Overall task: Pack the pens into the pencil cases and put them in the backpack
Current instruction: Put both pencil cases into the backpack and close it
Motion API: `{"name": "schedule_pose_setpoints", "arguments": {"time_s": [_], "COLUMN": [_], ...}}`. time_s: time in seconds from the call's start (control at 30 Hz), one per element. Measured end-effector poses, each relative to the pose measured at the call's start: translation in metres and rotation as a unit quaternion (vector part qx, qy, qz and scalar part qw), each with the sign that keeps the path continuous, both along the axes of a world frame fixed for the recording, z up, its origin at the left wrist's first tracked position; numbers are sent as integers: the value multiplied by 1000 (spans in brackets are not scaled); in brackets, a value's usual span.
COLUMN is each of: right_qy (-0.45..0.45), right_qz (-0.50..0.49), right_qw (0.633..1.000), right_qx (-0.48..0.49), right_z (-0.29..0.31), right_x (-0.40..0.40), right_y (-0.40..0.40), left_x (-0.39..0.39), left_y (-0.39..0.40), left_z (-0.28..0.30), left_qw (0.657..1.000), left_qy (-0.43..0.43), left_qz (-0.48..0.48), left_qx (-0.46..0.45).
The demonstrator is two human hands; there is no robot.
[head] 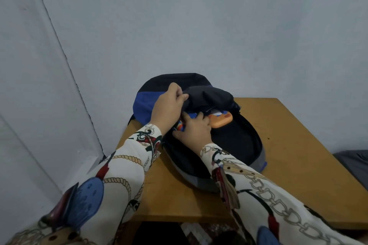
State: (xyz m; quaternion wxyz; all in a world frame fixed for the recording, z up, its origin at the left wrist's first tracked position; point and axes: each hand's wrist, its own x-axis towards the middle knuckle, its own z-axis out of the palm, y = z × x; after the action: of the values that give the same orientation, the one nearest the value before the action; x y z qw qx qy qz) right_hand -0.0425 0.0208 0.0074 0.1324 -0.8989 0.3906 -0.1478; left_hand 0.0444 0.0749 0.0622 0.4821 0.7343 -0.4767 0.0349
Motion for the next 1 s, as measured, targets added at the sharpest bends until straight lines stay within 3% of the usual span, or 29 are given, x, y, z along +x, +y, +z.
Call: {"name": "schedule_pose_setpoints", "arguments": {"time_s": [0.3,0.43,0.5,0.63,1.0], "right_qy": [-16,-103,-172,-231,-200], "right_qz": [12,19,-17,-155,-192], "right_qw": [999,995,985,954,947], "right_qx": [41,-4,-1,114,159], "right_z": [-13,-19,-22,-31,-32], "right_x": [1,-19,-32,-54,-49], "right_y": [-4,-10,-16,-37,-50], "left_x": [-1,2,3,3,4], "left_y": [2,3,4,4,4], "left_z": [-3,-11,-15,-20,-24], "left_qw": [1000,1000,1000,1000,1000], "left_qy": [-11,-6,-2,6,8], "left_qz": [-6,-10,-8,3,0], "left_qx": [5,4,5,9,11]}}
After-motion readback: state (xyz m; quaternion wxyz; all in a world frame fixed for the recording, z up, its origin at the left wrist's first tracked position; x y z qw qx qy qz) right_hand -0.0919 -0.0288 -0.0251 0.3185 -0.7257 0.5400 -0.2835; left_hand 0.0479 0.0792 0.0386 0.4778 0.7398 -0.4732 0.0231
